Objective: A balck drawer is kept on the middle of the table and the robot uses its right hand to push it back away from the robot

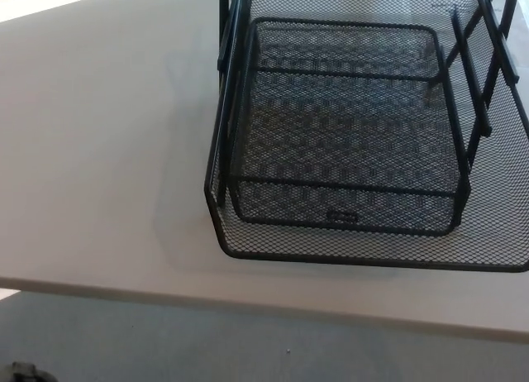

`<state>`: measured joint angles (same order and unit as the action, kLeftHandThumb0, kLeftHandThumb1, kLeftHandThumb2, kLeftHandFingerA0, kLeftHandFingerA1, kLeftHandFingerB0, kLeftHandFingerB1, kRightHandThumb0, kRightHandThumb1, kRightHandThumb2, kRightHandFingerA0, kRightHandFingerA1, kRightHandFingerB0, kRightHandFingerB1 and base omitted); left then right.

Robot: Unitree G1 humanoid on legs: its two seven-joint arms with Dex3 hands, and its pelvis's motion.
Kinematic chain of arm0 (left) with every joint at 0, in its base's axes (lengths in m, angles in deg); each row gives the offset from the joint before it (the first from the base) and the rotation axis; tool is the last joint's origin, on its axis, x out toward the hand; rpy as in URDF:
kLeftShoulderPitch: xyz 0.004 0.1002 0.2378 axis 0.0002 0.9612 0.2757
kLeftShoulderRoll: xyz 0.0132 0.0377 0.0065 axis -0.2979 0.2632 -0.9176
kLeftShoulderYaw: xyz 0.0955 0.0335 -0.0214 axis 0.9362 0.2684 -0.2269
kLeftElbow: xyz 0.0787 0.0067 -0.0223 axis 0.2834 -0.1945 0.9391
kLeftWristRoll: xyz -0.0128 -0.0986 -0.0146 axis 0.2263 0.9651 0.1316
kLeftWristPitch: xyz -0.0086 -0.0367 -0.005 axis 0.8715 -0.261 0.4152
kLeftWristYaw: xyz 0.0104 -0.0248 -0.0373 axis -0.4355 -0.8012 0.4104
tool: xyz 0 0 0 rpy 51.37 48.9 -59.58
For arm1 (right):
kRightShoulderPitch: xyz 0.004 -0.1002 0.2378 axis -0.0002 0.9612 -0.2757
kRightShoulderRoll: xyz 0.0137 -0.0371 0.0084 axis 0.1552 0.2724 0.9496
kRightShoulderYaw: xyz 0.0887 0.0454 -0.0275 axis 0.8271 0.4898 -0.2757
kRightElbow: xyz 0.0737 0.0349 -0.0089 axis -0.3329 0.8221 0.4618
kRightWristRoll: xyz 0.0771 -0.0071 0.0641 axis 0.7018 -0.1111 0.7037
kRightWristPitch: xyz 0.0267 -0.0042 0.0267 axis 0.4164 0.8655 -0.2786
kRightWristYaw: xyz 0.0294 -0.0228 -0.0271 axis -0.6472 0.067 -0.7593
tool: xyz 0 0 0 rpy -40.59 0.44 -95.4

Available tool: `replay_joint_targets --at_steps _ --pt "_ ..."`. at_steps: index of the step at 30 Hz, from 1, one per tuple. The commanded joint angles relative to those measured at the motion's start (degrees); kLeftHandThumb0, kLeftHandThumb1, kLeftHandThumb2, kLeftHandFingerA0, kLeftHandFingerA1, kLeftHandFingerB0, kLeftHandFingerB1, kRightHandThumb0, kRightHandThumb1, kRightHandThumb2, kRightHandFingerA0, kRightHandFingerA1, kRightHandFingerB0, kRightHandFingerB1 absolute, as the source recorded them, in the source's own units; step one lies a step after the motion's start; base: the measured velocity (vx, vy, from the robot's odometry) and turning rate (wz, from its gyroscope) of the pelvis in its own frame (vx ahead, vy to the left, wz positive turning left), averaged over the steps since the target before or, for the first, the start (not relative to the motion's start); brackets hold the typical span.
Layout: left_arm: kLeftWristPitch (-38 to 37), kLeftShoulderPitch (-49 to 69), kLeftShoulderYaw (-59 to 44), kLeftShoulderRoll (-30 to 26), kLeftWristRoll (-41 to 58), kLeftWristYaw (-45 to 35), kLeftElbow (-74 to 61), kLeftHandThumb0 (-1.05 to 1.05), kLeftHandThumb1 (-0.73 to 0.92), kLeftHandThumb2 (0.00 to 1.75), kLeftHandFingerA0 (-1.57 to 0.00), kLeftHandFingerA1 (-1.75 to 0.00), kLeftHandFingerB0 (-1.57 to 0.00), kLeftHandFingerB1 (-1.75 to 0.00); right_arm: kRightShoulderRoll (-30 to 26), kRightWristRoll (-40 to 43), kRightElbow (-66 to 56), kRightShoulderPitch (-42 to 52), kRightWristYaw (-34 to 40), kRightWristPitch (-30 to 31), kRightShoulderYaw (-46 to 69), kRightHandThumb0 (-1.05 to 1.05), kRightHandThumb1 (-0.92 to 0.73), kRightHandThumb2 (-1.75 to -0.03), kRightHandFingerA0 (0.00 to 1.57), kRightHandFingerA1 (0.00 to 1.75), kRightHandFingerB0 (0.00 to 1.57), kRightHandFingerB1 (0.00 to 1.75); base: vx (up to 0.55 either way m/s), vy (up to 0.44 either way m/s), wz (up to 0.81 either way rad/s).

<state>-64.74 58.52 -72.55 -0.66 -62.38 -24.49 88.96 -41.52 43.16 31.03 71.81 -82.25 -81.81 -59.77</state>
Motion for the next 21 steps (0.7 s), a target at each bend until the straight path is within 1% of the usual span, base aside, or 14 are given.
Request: replay_joint_targets --at_steps 1,6,8,9,12,13,14,15,16,17,18,19,20,21 --pt "-5.59 -1.53 2.48 -2.86 -2.25 -5.96 3.53 -0.55 0.7 0.62 -0.49 -0.39 -0.32 -0.33 -3.29 -2.54 -0.54 -0.58 -6.64 1.2 -2.76 -0.48 -0.77 -0.63 0.5 0.42 0.38 0.34 0.0 0.0 0.0" --pt "-6.32 -2.19 2.68 -2.78 -2.0 -6.37 4.66 -0.56 0.7 0.62 -0.48 -0.39 -0.32 -0.33 -4.17 -2.09 -2.77 0.76 -6.14 0.61 -2.39 -0.48 -0.78 -0.63 0.5 0.41 0.36 0.34 0.0 0.0 0.0" --pt "-6.64 -2.25 2.42 -2.69 -1.72 -6.55 4.91 -0.55 0.7 0.62 -0.48 -0.39 -0.33 -0.33 -4.59 -1.84 -4.0 1.66 -5.78 -0.08 -1.85 -0.49 -0.75 -0.63 0.49 0.42 0.36 0.34 0.0 0.0 0.0" --pt "-6.61 -2.36 2.35 -2.56 -1.7 -6.5 5.17 -0.55 0.7 0.62 -0.48 -0.39 -0.33 -0.33 -5.3 -1.74 -6.51 2.89 -5.86 0.0 -1.47 -0.49 -0.79 -0.64 0.48 0.41 0.37 0.35 0.0 0.0 0.0" --pt "-6.67 -2.5 2.39 -2.53 -1.87 -6.45 5.46 -0.55 0.7 0.62 -0.48 -0.38 -0.33 -0.33 -6.02 -1.76 -9.37 4.38 -5.91 0.12 -1.03 -0.5 -0.76 -0.63 0.46 0.41 0.36 0.35 0.0 0.0 0.0" --pt "-6.76 -2.65 2.59 -2.71 -2.12 -6.6 5.42 -0.55 0.71 0.62 -0.47 -0.38 -0.32 -0.32 -7.33 -2.35 -13.44 6.49 -5.14 -0.58 -0.84 -0.51 -0.77 -0.63 0.44 0.41 0.34 0.34 0.0 0.0 0.0" --pt "-6.76 -2.68 2.51 -2.68 -2.05 -6.68 5.49 -0.54 0.71 0.62 -0.46 -0.38 -0.31 -0.32 -8.43 -2.52 -17.21 8.23 -5.33 -0.46 -0.52 -0.5 -0.8 -0.64 0.51 0.44 0.31 0.33 0.0 0.0 0.0" --pt "-6.74 -2.7 2.39 -2.63 -1.93 -6.77 5.58 -0.54 0.71 0.62 -0.46 -0.38 -0.31 -0.32 -9.65 -2.64 -21.42 10.15 -5.68 -0.17 -0.14 -0.5 -0.8 -0.64 0.51 0.44 0.31 0.33 0.0 0.0 0.0" --pt "-6.73 -2.72 2.38 -2.7 -1.95 -6.85 5.58 -0.55 0.71 0.62 -0.46 -0.38 -0.32 -0.32 -10.5 -2.49 -24.91 11.64 -6.23 0.24 0.31 -0.51 -0.78 -0.63 0.44 0.41 0.29 0.32 0.0 0.0 0.0" --pt "-6.71 -2.74 2.39 -2.76 -1.99 -6.89 5.56 -0.55 0.71 0.62 -0.46 -0.38 -0.32 -0.32 -10.96 -2.36 -26.93 12.49 -6.61 0.53 0.59 -0.51 -0.78 -0.63 0.44 0.41 0.29 0.32 0.0 0.0 0.0" --pt "-6.82 -2.75 2.34 -2.82 -1.94 -7.01 5.56 -0.55 0.71 0.62 -0.47 -0.38 -0.33 -0.33 -12.4 -0.84 -33.3 15.51 -8.04 0.71 2.15 -0.52 -0.79 -0.63 0.39 0.39 0.31 0.32 0.0 0.0 0.0" --pt "-6.96 -2.75 2.26 -2.82 -1.84 -7.1 5.59 -0.55 0.71 0.62 -0.47 -0.38 -0.33 -0.33 -13.65 0.89 -38.83 18.28 -9.38 0.64 3.75 -0.52 -0.79 -0.63 0.39 0.39 0.31 0.32 0.0 0.0 0.0" --pt "-6.91 -2.75 2.14 -2.74 -1.73 -7.04 5.66 -0.55 0.71 0.62 -0.48 -0.39 -0.33 -0.33 -14.94 2.61 -44.94 21.04 -10.97 1.04 5.38 -0.56 -0.63 -0.97 0.34 0.54 0.21 0.45 0.0 0.0 0.0" --pt "-6.82 -2.76 2.02 -2.65 -1.6 -6.94 5.74 -0.55 0.71 0.62 -0.48 -0.39 -0.33 -0.33 -16.23 4.29 -51.41 23.9 -12.68 1.68 7.09 -0.56 -0.63 -0.97 0.34 0.54 0.21 0.45 0.0 0.0 0.0"
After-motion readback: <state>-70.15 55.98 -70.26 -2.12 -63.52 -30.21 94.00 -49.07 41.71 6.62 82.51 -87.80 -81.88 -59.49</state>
